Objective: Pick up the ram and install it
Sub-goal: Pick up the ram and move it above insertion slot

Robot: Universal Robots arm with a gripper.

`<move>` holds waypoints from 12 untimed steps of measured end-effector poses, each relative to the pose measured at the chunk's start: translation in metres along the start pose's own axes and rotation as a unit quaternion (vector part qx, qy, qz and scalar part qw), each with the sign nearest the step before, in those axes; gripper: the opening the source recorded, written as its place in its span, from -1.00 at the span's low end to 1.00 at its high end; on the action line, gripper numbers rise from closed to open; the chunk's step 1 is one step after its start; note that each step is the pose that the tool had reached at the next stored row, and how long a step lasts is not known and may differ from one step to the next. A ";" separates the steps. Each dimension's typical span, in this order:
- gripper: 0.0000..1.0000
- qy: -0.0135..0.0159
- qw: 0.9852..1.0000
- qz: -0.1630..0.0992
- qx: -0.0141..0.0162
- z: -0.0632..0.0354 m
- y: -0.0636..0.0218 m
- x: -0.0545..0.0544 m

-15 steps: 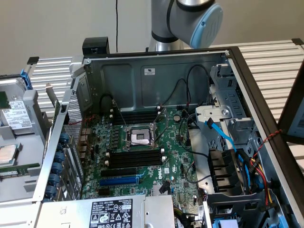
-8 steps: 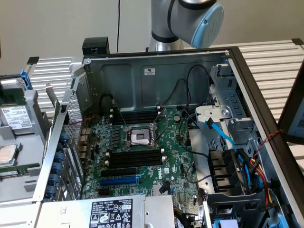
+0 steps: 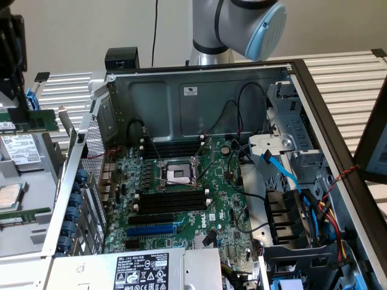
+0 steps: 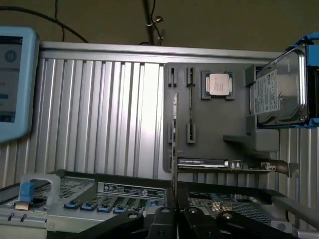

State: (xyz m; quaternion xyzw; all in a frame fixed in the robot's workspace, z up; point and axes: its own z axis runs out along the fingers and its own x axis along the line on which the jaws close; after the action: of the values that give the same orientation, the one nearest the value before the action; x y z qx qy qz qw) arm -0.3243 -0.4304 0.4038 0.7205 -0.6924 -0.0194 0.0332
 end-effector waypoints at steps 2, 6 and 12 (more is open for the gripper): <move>-0.74 0.000 1.000 0.000 0.000 -0.0007 -0.0094 0.000; -0.74 0.000 1.000 0.000 0.000 -0.0021 -0.0273 0.001; -0.74 0.000 1.000 0.000 0.000 -0.0040 -0.0510 0.002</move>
State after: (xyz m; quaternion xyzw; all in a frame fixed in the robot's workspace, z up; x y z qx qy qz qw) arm -0.2731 -0.4304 0.4040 0.7205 -0.6924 -0.0194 0.0333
